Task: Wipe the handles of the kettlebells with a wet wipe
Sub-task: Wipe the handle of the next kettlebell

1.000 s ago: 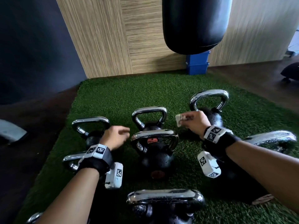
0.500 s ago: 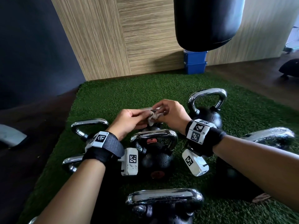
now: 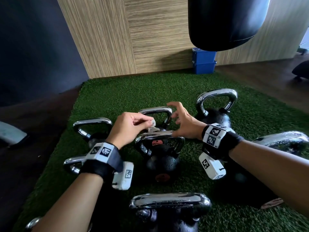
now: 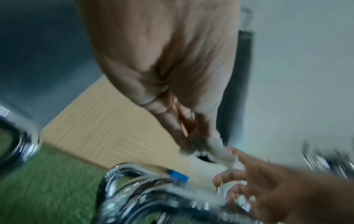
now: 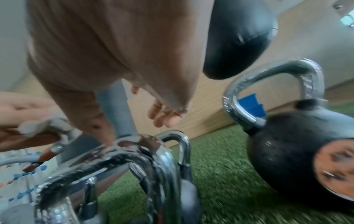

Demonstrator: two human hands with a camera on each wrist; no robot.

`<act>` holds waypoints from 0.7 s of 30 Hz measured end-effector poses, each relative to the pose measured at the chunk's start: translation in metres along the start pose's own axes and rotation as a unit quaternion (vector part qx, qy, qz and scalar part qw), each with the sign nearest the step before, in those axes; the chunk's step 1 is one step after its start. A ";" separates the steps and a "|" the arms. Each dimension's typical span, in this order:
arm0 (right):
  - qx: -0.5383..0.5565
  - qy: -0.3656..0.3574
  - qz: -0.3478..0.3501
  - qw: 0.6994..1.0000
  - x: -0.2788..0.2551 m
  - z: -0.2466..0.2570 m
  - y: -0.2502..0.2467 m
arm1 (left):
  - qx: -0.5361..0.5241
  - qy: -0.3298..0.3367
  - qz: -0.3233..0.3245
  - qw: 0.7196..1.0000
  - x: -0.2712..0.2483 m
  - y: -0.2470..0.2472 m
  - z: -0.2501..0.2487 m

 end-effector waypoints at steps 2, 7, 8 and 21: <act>0.008 0.077 0.081 0.994 -0.008 -0.023 0.010 | 0.083 0.076 0.015 0.994 -0.010 0.009 -0.007; 0.012 0.117 0.174 0.978 -0.035 -0.056 0.055 | 0.163 0.143 0.022 0.976 -0.025 0.039 -0.009; 0.043 0.128 0.146 0.980 -0.039 -0.057 0.065 | 0.166 0.149 0.019 0.975 -0.026 0.041 -0.009; 0.046 0.228 0.006 0.973 -0.049 -0.072 0.094 | 0.135 0.098 -0.093 0.982 -0.044 0.007 0.025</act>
Point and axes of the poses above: each hand's wrist, its own x-axis towards the middle knuckle, its own y-axis out of the palm, z = x × y, the point moved 3 cm from there along x, towards the middle knuckle, and after that the axes turned 13 degrees about -x, right-handed, at the moved point
